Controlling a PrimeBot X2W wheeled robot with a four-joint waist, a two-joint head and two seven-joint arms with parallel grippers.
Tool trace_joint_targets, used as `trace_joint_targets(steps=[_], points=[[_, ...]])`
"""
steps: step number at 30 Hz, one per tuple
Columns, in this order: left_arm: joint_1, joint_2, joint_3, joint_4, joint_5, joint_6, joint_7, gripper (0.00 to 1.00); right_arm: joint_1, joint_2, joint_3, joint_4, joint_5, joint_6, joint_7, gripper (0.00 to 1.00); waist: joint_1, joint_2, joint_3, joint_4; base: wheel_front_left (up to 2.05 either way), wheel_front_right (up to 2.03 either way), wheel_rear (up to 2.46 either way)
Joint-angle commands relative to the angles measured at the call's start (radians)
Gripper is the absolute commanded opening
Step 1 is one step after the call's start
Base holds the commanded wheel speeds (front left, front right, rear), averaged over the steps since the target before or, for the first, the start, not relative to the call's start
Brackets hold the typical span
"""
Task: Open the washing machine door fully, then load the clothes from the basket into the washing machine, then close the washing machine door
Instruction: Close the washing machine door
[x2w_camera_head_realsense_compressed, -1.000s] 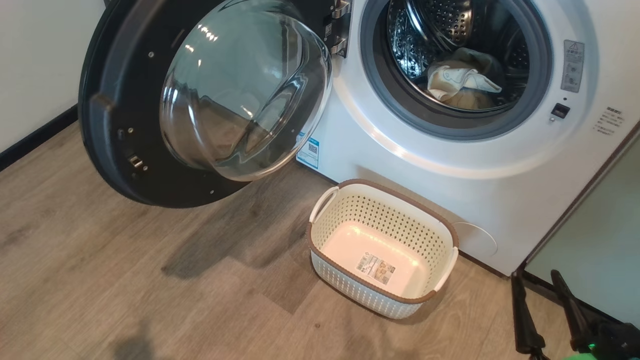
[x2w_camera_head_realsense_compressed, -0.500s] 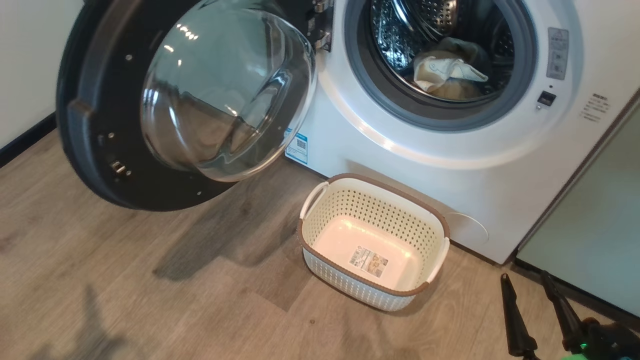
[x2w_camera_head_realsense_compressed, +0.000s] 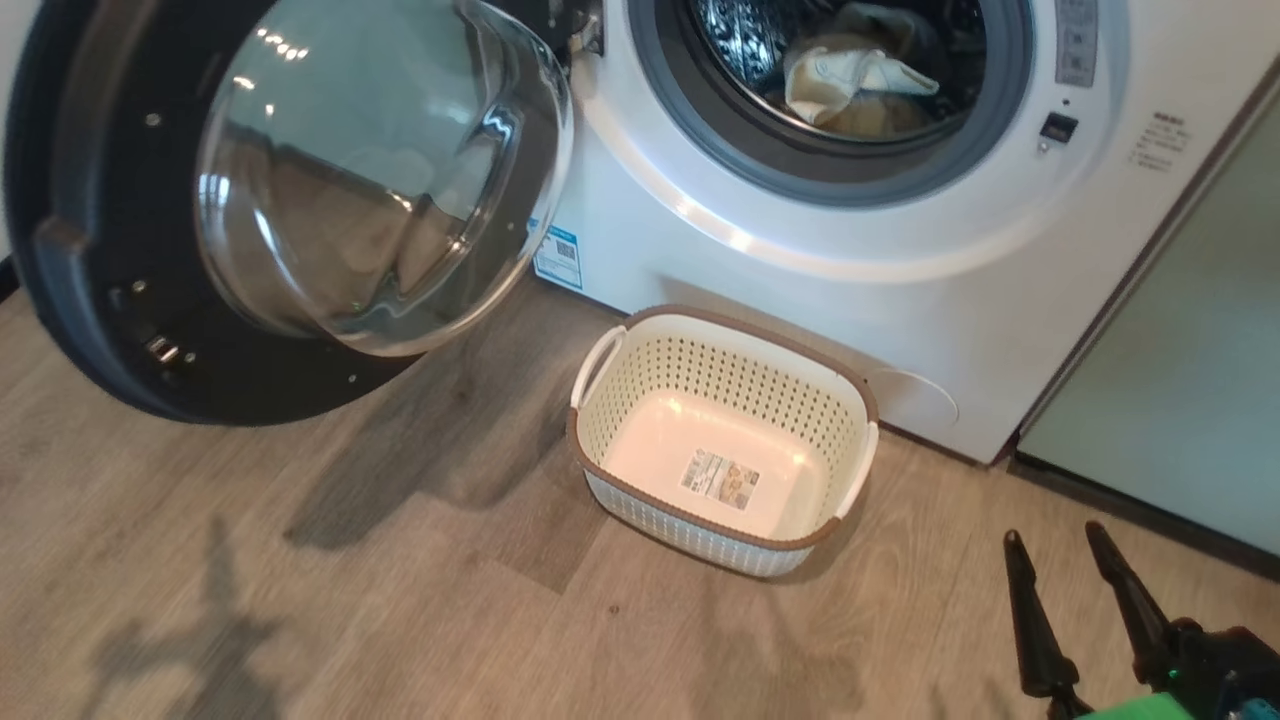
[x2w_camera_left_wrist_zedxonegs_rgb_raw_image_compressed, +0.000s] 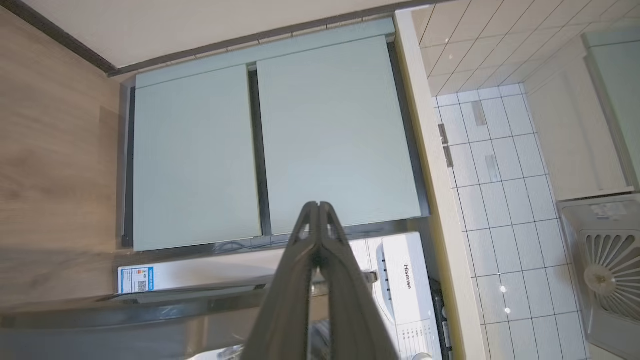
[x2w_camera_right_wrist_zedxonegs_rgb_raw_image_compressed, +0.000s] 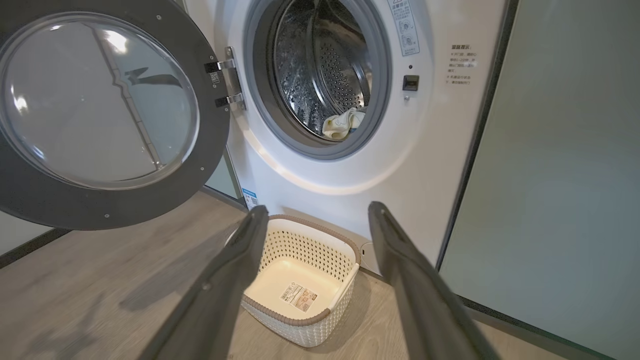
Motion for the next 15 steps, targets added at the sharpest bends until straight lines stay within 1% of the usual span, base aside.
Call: trace_joint_targets(steps=[1,7,15], points=[[-0.031,0.058,0.018,-0.021,0.001,-0.013,0.018,0.0,-0.045,-0.013,0.015,-0.041,-0.011,-0.003,0.004,1.0,-0.0001,0.0,0.015,-0.008,0.0,0.0,0.0],[-0.029,0.042,-0.012,-0.002,0.005,-0.019,0.062,0.0,-0.059,-0.013,0.016,-0.057,-0.028,-0.003,0.019,1.0,-0.0001,0.0,0.05,-0.025,0.0,0.0,0.0],[-0.03,0.03,-0.03,0.015,0.01,-0.021,0.087,0.0,-0.071,-0.013,0.007,-0.077,-0.044,-0.003,0.033,1.0,-0.0001,0.0,0.091,-0.038,0.0,0.0,0.0]])
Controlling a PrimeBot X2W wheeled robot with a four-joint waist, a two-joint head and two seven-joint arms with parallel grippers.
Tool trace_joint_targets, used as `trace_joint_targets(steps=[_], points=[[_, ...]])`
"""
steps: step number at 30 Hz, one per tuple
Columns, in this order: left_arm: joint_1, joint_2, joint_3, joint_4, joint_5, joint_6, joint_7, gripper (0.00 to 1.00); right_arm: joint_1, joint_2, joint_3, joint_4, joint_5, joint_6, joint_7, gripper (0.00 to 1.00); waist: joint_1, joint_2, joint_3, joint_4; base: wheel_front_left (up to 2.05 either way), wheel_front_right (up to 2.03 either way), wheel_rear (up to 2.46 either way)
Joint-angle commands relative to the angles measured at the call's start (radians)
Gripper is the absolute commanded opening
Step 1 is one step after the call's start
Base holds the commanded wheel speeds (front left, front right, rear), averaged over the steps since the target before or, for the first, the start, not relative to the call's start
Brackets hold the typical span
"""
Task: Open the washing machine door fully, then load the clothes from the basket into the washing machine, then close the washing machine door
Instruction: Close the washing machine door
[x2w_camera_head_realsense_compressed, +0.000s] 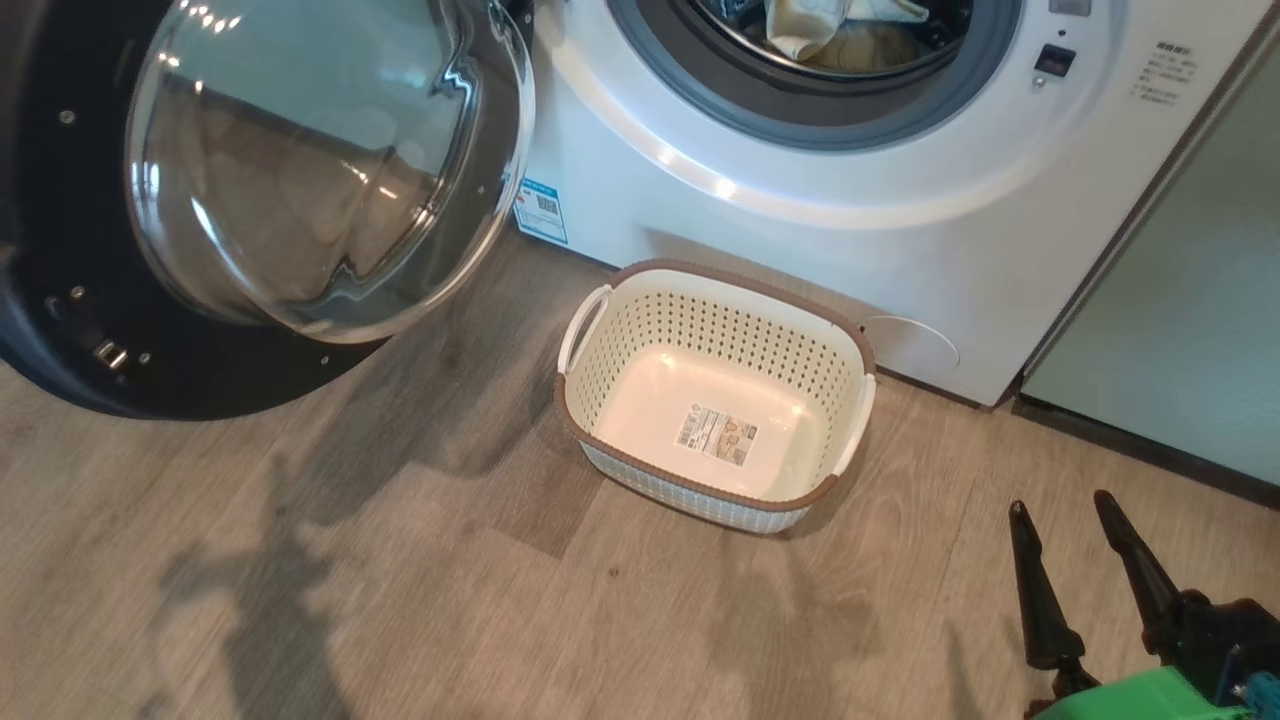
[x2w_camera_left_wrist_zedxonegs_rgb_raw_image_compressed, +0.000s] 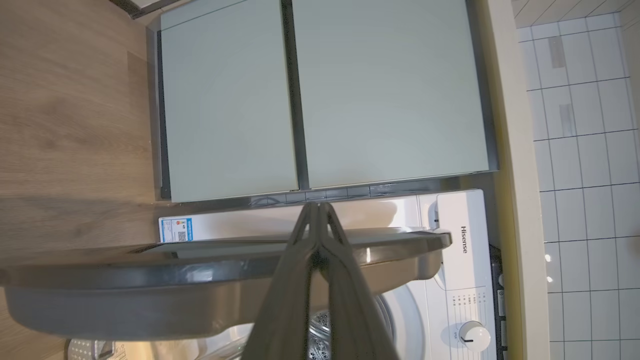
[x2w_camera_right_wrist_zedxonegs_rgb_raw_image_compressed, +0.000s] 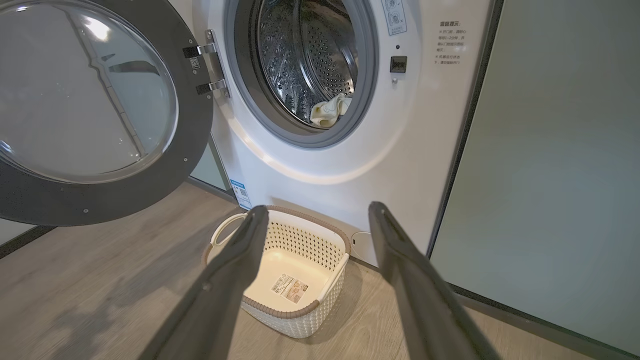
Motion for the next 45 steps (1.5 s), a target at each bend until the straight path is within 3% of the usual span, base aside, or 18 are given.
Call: trace_joint_targets(steps=[1,29,45], points=[[-0.032,0.058,0.02,-0.022,0.01,-0.009,0.013,0.0,-0.045,-0.013,0.017,-0.038,-0.01,-0.003,-0.001,1.0,-0.0001,0.0,0.01,-0.002,0.0,0.0,0.0],[-0.025,0.036,-0.026,0.014,0.02,-0.053,0.117,0.0,-0.06,-0.015,0.023,-0.048,-0.014,-0.003,0.015,1.0,-0.0001,0.0,0.028,0.004,0.0,0.0,0.0],[0.041,-0.001,-0.015,-0.115,-0.04,-0.023,0.224,0.0,-0.061,-0.015,0.028,-0.041,-0.014,-0.003,0.017,1.0,-0.0001,0.0,0.022,0.009,0.0,0.0,0.0]])
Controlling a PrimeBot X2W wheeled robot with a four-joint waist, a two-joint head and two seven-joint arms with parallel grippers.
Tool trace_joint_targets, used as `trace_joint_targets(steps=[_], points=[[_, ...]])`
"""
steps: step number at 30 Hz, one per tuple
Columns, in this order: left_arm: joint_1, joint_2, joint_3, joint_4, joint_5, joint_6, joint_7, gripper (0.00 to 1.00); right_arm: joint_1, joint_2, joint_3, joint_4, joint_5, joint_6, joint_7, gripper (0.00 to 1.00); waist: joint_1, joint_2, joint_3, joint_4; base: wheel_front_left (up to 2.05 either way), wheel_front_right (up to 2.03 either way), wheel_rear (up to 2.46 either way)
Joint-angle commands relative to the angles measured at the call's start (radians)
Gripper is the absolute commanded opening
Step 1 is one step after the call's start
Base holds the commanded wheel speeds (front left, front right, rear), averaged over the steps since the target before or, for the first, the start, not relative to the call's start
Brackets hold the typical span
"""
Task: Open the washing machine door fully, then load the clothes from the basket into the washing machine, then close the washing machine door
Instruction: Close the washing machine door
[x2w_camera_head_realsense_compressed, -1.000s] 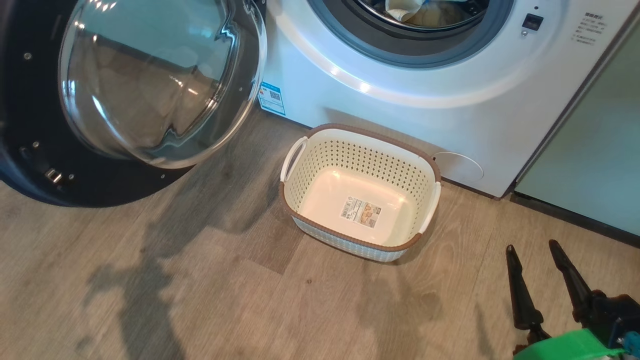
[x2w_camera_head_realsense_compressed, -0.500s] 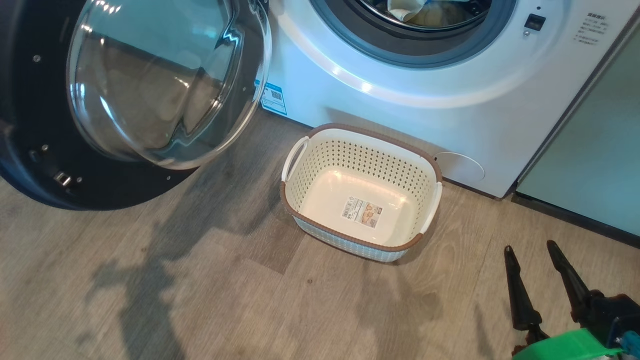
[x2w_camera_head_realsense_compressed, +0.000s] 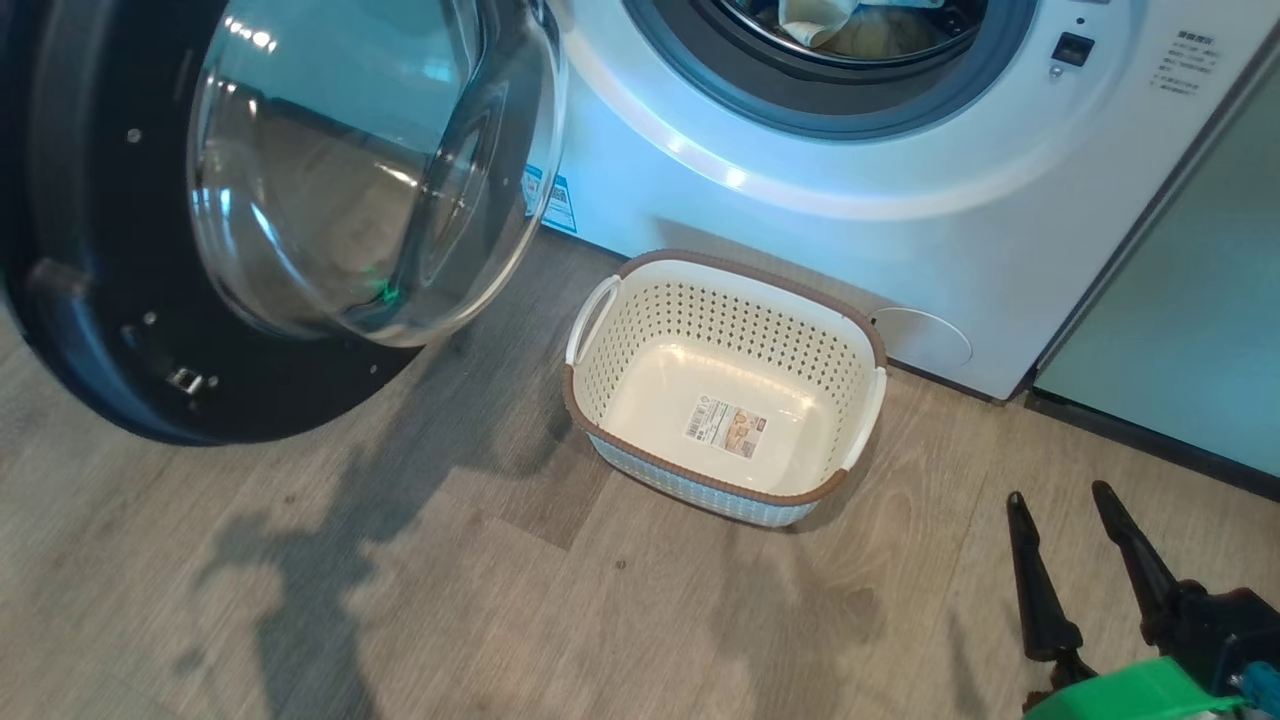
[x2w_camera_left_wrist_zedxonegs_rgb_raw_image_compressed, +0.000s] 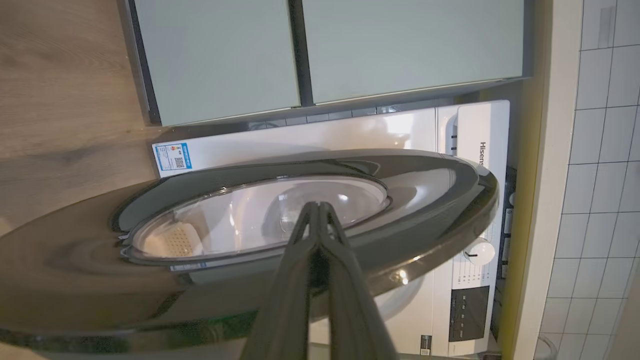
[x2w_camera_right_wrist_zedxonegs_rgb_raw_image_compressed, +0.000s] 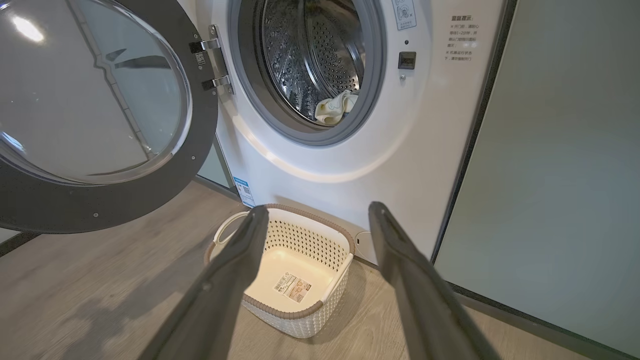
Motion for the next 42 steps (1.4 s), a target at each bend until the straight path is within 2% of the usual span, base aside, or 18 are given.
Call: trace_joint_targets(steps=[1,12,22,42], points=[[-0.015,0.052,0.031,-0.046,-0.014,0.004,0.02,0.0,-0.044,-0.014,0.025,-0.032,-0.006,-0.003,0.003,1.0,0.0,0.0,0.0,0.0,0.0,0.0,0.0],[0.016,0.011,0.026,-0.175,-0.045,0.007,0.07,0.0,-0.05,-0.013,0.029,-0.021,-0.001,-0.003,-0.003,1.0,0.0,0.0,-0.008,0.0,0.0,0.0,0.0],[0.039,0.003,-0.007,-0.247,-0.045,0.013,0.127,0.0,-0.058,-0.013,0.033,-0.013,0.007,-0.003,-0.015,1.0,0.0,0.0,-0.006,-0.03,0.0,0.0,0.0],[0.034,-0.022,-0.081,-0.364,-0.059,-0.037,0.258,0.0,-0.085,-0.012,0.029,0.011,0.036,-0.003,-0.051,1.0,0.0,0.0,0.012,-0.133,0.0,0.0,0.0]])
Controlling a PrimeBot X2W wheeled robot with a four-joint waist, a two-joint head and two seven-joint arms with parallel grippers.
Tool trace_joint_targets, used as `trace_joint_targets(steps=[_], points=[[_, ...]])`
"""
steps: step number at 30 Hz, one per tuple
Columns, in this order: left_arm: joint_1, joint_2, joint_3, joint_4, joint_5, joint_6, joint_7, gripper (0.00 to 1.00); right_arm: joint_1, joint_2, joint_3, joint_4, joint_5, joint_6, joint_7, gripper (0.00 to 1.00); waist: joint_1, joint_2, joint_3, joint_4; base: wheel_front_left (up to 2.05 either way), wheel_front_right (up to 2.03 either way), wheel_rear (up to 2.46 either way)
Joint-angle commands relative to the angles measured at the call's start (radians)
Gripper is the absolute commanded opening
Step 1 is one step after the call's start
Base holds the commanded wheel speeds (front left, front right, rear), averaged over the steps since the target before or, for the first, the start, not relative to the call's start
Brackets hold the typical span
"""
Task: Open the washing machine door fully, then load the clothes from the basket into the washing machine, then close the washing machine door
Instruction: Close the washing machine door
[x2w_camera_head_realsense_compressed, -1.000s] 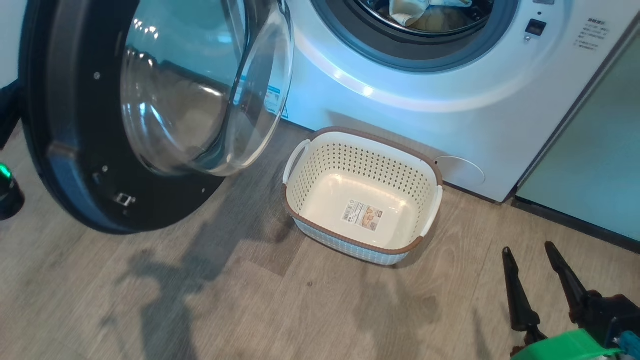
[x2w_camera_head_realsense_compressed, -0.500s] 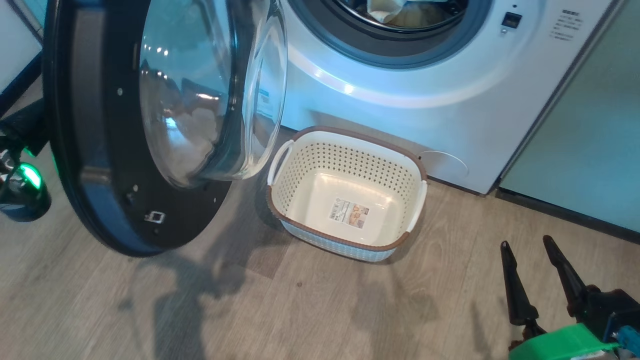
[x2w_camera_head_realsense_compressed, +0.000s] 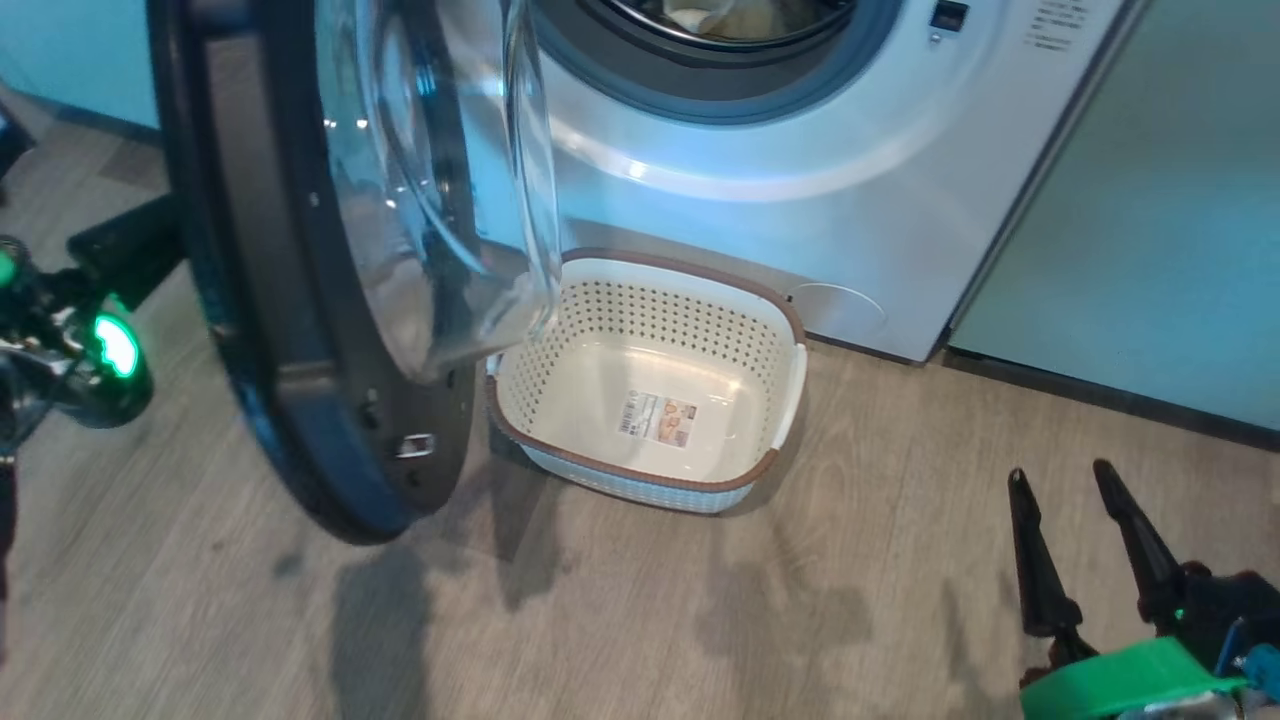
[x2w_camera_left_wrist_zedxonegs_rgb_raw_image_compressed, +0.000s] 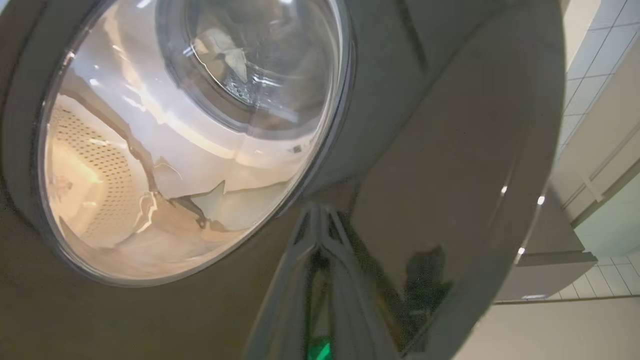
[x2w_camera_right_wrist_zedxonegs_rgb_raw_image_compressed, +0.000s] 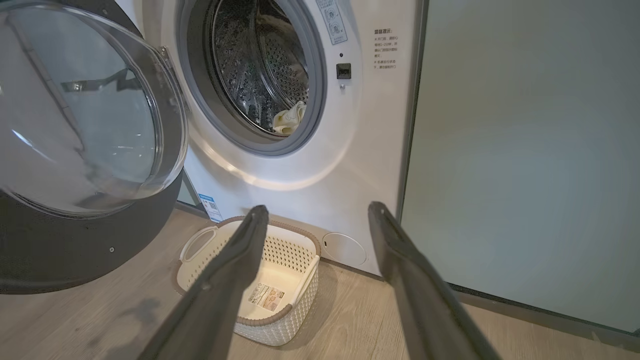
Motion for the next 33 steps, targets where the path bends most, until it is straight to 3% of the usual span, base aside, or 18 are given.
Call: trace_joint_targets(steps=[1,14,33], points=[[-0.038,0.041,0.029,-0.04,-0.002,-0.014,0.017,0.0,-0.046,-0.012,0.022,-0.028,0.007,-0.003,-0.016,1.0,0.0,0.0,0.004,-0.014,0.0,0.0,0.0],[-0.065,-0.008,-0.002,-0.055,0.0,-0.041,0.027,0.0,-0.079,-0.012,0.02,-0.009,0.028,-0.003,-0.04,1.0,0.0,0.0,0.028,-0.135,0.0,0.0,0.0],[-0.135,-0.085,0.002,0.011,0.057,-0.089,-0.082,0.0,-0.092,-0.012,0.034,0.016,0.059,-0.003,-0.058,1.0,0.0,0.0,0.046,-0.318,0.0,0.0,0.0]])
